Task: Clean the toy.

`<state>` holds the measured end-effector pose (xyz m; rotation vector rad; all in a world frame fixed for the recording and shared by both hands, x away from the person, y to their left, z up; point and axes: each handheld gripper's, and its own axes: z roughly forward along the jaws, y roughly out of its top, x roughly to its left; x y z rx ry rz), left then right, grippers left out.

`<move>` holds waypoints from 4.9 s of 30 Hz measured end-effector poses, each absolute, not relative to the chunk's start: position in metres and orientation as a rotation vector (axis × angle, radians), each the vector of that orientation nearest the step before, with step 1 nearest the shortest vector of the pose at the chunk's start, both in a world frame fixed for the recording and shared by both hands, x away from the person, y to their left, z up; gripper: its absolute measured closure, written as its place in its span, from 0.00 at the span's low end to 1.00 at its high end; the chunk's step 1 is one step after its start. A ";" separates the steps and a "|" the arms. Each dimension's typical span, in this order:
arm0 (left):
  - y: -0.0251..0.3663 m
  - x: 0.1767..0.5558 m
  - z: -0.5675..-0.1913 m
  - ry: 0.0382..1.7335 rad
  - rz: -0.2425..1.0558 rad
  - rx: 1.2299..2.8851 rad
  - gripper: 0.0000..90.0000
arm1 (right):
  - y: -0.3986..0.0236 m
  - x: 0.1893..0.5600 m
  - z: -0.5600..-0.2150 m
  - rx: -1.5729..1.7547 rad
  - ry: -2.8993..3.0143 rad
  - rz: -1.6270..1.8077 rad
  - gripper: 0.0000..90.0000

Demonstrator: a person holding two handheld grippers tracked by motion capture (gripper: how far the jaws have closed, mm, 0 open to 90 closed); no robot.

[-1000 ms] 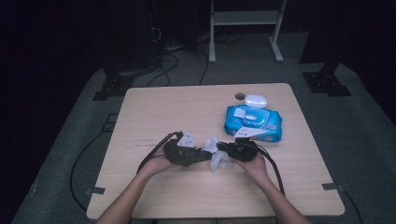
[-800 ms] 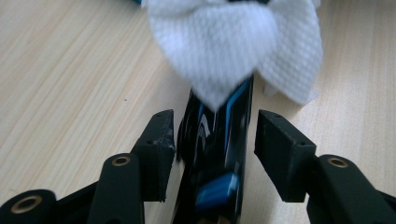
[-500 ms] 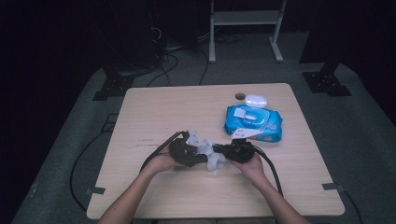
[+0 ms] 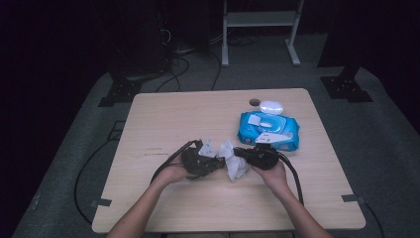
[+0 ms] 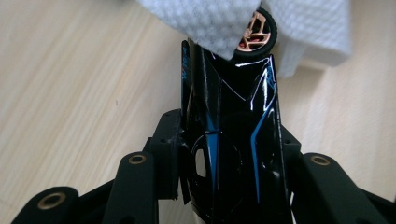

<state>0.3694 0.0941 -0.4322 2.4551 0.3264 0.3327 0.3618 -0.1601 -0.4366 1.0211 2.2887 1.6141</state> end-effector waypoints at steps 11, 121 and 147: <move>0.102 0.357 -0.419 0.338 0.299 2.179 0.62 | -0.153 0.346 -0.409 0.878 2.228 1.722 0.99; 0.086 0.412 -0.422 0.394 0.222 2.360 0.52 | -0.203 0.358 -0.429 1.053 2.247 1.597 0.98; 0.113 0.404 -0.418 0.456 0.256 2.239 0.50 | -0.227 0.353 -0.428 1.059 2.266 1.524 0.98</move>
